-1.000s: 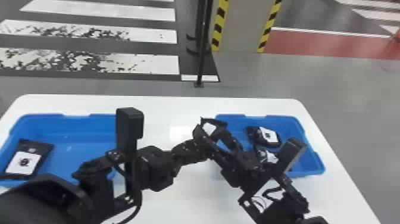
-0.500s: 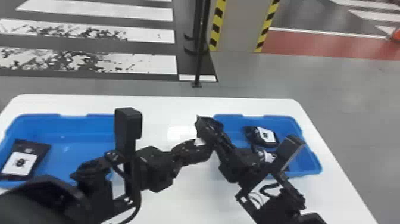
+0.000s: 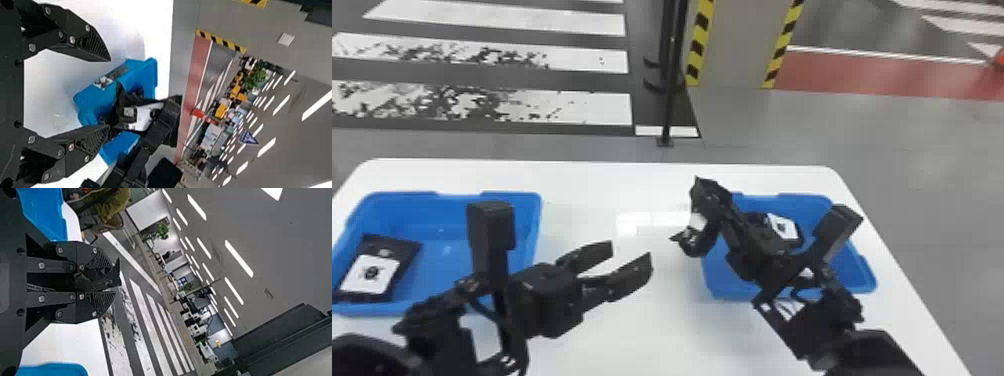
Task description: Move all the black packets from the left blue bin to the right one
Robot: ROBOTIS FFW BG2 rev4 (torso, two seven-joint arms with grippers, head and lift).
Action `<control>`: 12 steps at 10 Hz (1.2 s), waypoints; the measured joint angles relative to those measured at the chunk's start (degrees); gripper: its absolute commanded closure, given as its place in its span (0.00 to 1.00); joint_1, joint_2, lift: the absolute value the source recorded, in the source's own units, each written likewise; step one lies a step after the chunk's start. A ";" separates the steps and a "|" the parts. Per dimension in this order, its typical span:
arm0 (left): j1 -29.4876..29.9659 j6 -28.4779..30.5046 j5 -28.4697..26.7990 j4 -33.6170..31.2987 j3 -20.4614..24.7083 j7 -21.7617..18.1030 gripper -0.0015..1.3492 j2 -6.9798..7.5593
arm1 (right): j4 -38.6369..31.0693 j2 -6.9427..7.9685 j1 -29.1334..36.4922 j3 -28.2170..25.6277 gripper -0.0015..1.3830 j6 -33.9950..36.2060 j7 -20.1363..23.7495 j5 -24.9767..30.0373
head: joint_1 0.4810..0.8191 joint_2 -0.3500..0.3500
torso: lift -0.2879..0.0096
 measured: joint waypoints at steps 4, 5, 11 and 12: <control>6.82 0.90 -3.32 -6.92 13.00 0.02 0.13 -2.01 | 14.49 -0.30 -8.76 -8.96 0.80 0.69 0.05 9.25 | 0.63 0.29 | 0.50; 7.60 1.06 -4.06 -7.84 15.38 -0.01 0.13 -2.27 | 17.14 -0.38 -10.23 -9.77 0.47 1.84 0.08 10.31 | 0.63 0.31 | 0.50; 8.33 3.70 -9.74 -8.69 24.71 0.18 0.13 -3.06 | 2.61 1.91 1.94 -13.87 0.09 -0.03 -1.72 18.46 | 0.63 0.43 | 0.50; 7.96 5.69 -12.41 -8.60 26.26 0.38 0.13 -3.04 | -1.87 3.11 6.27 -13.84 0.09 -1.24 -1.78 18.66 | 0.63 0.49 | 0.50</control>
